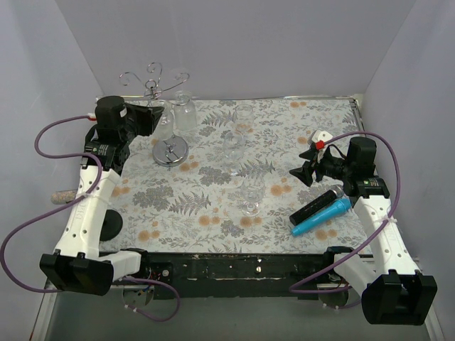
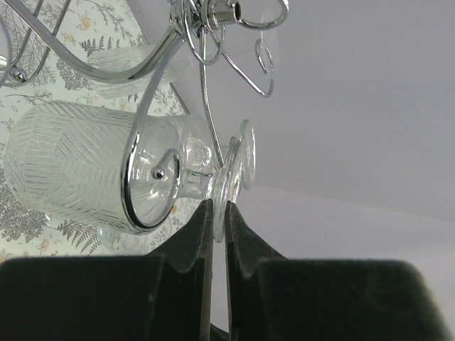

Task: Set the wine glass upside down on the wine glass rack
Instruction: Turn the wine glass upside down at the wine rack.

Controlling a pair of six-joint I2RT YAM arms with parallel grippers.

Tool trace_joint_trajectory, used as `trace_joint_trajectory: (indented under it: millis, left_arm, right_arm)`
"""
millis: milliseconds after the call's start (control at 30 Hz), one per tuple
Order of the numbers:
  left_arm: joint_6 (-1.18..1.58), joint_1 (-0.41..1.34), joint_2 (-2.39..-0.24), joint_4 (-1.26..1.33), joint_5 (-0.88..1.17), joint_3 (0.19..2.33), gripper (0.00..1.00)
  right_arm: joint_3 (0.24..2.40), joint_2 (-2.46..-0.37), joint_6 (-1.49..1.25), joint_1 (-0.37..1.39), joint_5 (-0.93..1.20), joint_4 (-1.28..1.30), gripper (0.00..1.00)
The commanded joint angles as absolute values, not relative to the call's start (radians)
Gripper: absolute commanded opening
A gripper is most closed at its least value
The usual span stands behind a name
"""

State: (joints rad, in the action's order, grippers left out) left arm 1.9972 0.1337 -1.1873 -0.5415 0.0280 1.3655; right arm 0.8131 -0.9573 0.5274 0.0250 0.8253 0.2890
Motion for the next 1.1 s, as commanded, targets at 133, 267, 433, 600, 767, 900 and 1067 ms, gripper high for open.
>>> trace_joint_trajectory:
  millis: [133,267,433,600,767,900,1067]
  left_arm:
    - [2.088,0.094,-1.198,-0.446,0.078,1.377,0.0]
    - [2.08,0.075,-1.209,-0.445,0.087,1.387,0.0]
    - [2.077,0.048,-1.21,-0.437,0.103,1.382,0.0]
    - [2.077,0.026,-1.21,-0.433,0.113,1.384,0.0]
    - [2.074,0.006,-1.193,-0.439,0.127,1.378,0.0]
    - [2.065,0.002,-1.178,-0.452,0.133,1.373,0.0]
    - [2.059,-0.041,-1.149,-0.462,0.13,1.358,0.0]
  right_arm:
    - [0.819,-0.959,0.538,0.018,0.841,0.288,0.72]
    - [0.819,-0.959,0.538,0.018,0.841,0.29,0.72]
    - [0.819,-0.957,0.543,0.02,0.839,0.295,0.72]
    - [0.821,-0.96,0.545,0.018,0.839,0.293,0.72]
    - [0.821,-0.96,0.545,0.02,0.836,0.293,0.72]
    - [0.821,-0.96,0.546,0.018,0.836,0.293,0.72]
    - [0.819,-0.96,0.545,0.018,0.835,0.295,0.71]
